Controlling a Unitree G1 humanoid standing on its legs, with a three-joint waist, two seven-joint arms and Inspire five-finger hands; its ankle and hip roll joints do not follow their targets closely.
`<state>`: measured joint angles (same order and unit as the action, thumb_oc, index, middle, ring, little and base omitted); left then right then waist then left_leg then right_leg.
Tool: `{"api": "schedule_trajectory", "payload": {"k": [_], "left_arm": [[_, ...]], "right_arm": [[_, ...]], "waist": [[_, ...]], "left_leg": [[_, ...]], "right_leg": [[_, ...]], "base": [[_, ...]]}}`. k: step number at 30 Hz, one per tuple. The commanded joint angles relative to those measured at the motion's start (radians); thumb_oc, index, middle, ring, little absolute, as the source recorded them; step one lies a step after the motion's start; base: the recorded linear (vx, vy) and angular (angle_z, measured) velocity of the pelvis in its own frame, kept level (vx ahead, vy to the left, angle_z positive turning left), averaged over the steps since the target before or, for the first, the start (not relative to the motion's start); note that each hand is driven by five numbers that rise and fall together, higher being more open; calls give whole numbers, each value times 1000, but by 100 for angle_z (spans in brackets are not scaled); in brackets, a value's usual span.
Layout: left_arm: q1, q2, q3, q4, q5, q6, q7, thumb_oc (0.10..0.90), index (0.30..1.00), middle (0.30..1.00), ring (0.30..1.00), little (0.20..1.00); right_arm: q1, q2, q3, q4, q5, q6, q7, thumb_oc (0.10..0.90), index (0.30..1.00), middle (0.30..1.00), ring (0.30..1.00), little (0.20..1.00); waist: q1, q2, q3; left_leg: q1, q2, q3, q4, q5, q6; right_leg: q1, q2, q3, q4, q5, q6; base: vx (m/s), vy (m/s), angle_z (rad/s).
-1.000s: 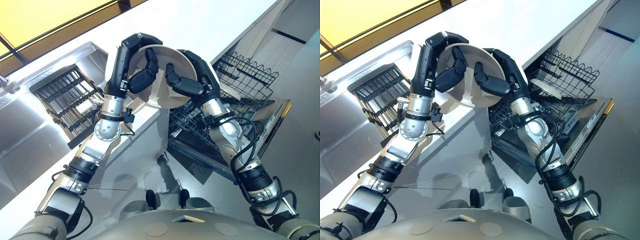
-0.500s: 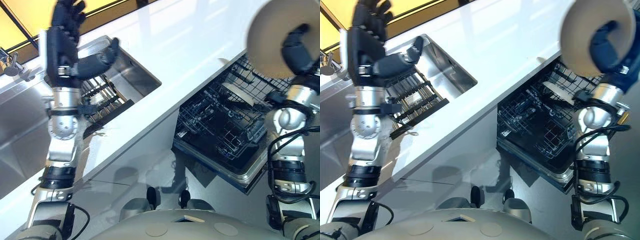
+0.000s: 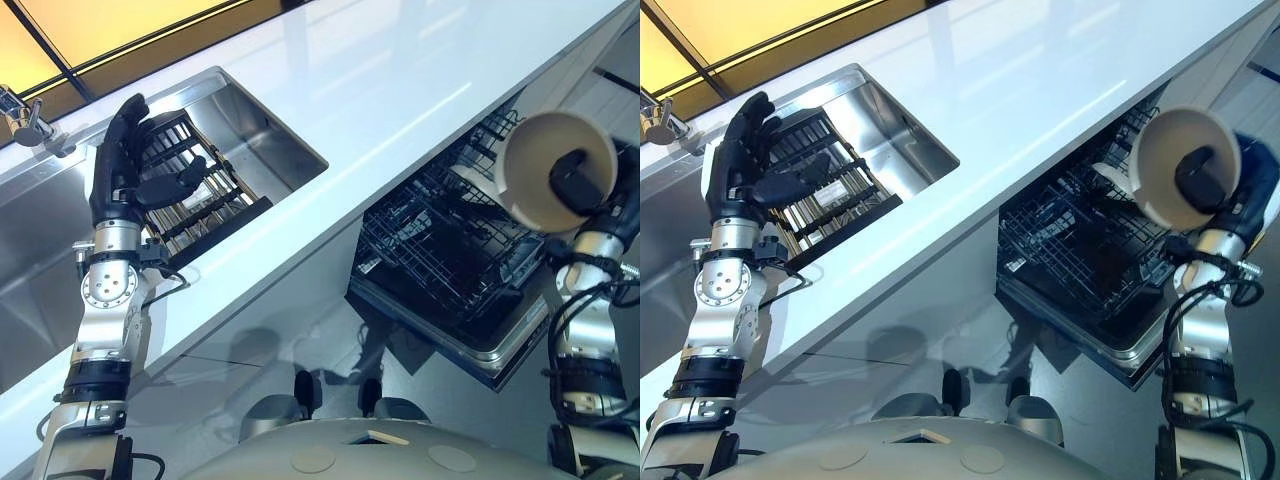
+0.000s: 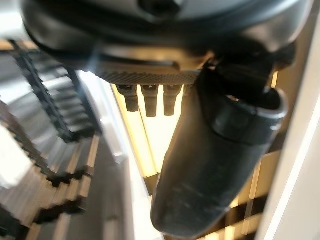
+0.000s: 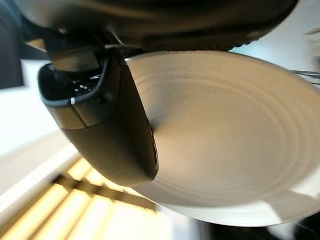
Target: Pick up plates and place into dishwasher.
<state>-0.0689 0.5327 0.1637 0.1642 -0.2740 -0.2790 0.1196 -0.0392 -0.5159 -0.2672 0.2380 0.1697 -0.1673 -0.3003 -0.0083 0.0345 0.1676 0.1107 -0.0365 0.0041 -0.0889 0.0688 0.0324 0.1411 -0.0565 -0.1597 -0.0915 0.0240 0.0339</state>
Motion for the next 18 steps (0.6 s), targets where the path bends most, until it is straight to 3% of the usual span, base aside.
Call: {"api": "schedule_trajectory", "payload": {"k": [1,6,10,18], "left_arm": [[-36,95,86,37,35,-56,19,800,900,900,900,900],[-19,99,105,77,28,-48,49,800,900,900,900,900],[-8,87,112,98,16,-61,60,800,900,900,900,900],[-9,58,98,125,2,-87,71,800,900,900,900,900]], "right_arm": [[-33,-136,-42,-64,-119,-112,103,100,300,300,300,200],[16,-153,-10,-93,-232,-122,192,100,300,300,300,200],[32,-158,7,-112,-253,-132,230,100,300,300,300,200],[25,-138,66,-167,-316,-103,212,100,300,300,300,200]], "waist": [[-17,19,-86],[-32,23,-67],[-35,23,-59],[-25,27,-52]], "left_leg": [[35,15,40,2,-130,-30],[26,16,50,2,-124,-31],[22,17,53,2,-121,-33],[8,12,43,3,-113,-34]], "right_leg": [[-43,51,-21,141,-173,16],[-60,48,-17,151,-172,18],[-65,46,-18,152,-170,21],[-74,44,-21,155,-170,22]], "base": [[9,33,-8],[-28,26,-7],[-8,6,-3],[0,0,0]]}}
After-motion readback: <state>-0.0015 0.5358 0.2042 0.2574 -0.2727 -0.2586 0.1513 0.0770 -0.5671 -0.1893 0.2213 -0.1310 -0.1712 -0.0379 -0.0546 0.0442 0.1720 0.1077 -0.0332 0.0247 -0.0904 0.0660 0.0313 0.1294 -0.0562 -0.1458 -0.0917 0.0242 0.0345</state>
